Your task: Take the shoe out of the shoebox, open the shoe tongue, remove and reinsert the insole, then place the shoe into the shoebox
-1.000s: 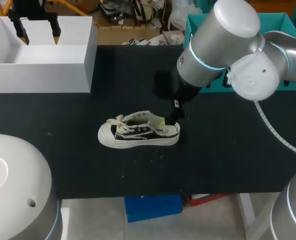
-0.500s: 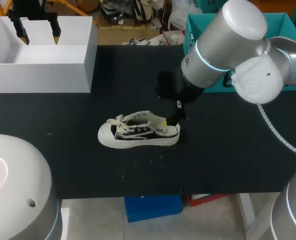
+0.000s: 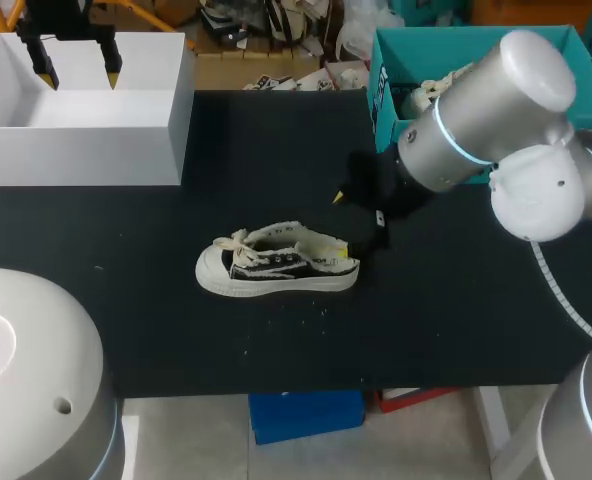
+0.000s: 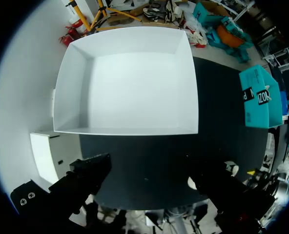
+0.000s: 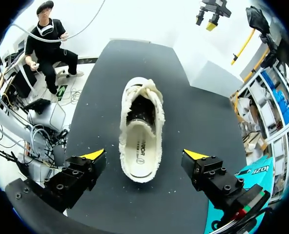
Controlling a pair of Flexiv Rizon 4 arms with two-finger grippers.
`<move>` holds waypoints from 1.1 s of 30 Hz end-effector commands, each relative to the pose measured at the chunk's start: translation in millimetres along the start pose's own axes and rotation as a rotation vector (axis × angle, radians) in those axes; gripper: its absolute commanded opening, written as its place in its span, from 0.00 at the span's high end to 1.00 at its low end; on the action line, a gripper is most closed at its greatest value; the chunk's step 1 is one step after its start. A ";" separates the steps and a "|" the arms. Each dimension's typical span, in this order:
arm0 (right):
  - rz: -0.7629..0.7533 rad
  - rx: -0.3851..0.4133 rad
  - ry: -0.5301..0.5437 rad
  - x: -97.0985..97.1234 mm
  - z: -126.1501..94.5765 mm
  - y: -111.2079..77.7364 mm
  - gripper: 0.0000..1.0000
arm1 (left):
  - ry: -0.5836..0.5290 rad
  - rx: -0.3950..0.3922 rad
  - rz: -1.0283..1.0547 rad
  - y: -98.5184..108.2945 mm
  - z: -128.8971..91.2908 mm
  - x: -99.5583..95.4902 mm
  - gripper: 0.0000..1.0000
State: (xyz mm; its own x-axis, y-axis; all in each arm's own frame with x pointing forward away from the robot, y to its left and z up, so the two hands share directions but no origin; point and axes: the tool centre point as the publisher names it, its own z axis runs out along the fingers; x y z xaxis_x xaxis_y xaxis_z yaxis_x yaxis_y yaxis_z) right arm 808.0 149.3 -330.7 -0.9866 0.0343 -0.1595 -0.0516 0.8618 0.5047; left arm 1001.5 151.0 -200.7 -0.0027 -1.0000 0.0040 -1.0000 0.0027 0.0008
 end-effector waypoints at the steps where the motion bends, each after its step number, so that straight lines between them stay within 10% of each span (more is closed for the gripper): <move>1: 0.005 -0.152 -0.005 1.9 17.4 -13.7 0.00 | -0.002 -0.001 -0.001 0.5 -0.5 0.6 0.00; 33: 0.142 -0.430 0.040 8.4 83.1 -41.6 0.00 | -0.002 -0.001 -0.001 0.5 -0.5 0.6 0.00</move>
State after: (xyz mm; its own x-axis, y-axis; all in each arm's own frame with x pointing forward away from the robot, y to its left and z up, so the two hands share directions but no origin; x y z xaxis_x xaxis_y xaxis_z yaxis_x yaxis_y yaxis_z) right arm 814.9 152.0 -413.4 -0.9940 0.1047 -0.0310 0.0385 0.6017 0.7978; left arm 1001.5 151.0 -200.7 -0.0026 -1.0000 0.0040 -1.0000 0.0026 0.0008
